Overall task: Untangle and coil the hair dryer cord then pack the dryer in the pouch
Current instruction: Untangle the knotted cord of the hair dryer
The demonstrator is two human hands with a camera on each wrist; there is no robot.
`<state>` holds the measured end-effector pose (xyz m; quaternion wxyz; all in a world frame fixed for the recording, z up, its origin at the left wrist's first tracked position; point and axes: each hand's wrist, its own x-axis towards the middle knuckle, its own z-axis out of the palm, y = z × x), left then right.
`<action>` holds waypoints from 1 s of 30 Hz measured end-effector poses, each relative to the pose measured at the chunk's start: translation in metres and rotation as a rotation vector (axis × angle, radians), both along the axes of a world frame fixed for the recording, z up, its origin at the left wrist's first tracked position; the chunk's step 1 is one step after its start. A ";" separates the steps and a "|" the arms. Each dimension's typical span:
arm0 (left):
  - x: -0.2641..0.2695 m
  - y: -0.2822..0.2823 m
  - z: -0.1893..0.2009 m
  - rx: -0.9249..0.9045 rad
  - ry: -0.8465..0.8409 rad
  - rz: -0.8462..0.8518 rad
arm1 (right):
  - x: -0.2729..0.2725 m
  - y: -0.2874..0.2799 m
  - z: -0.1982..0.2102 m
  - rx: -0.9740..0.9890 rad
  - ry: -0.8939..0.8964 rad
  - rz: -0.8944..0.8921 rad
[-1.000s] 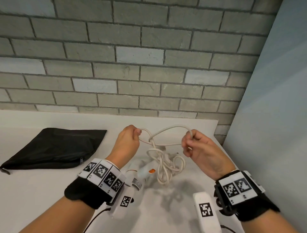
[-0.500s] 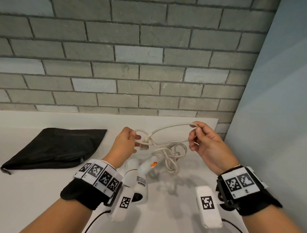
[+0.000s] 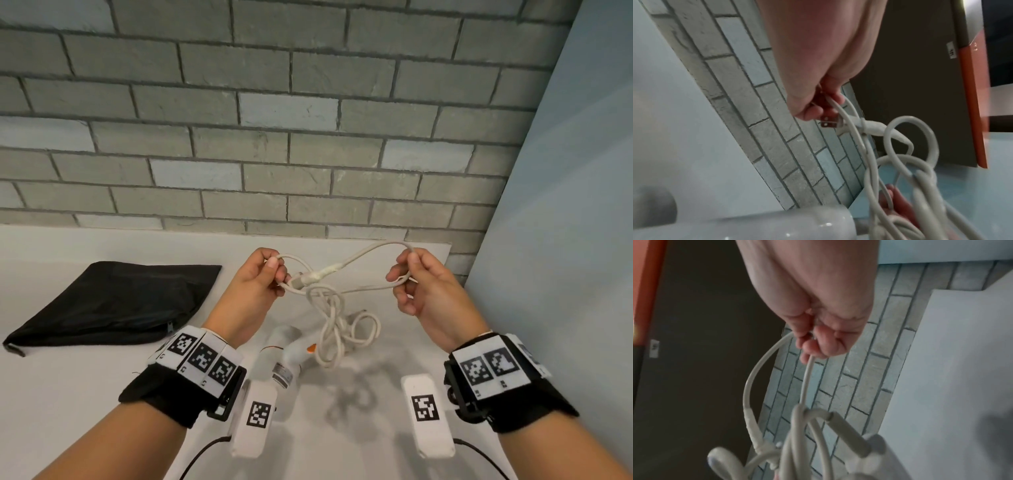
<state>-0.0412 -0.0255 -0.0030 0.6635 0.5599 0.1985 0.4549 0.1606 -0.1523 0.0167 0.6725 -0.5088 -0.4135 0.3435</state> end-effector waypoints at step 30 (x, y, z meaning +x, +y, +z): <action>-0.005 -0.008 0.011 -0.005 0.126 -0.159 | -0.015 -0.008 0.011 0.237 0.386 0.377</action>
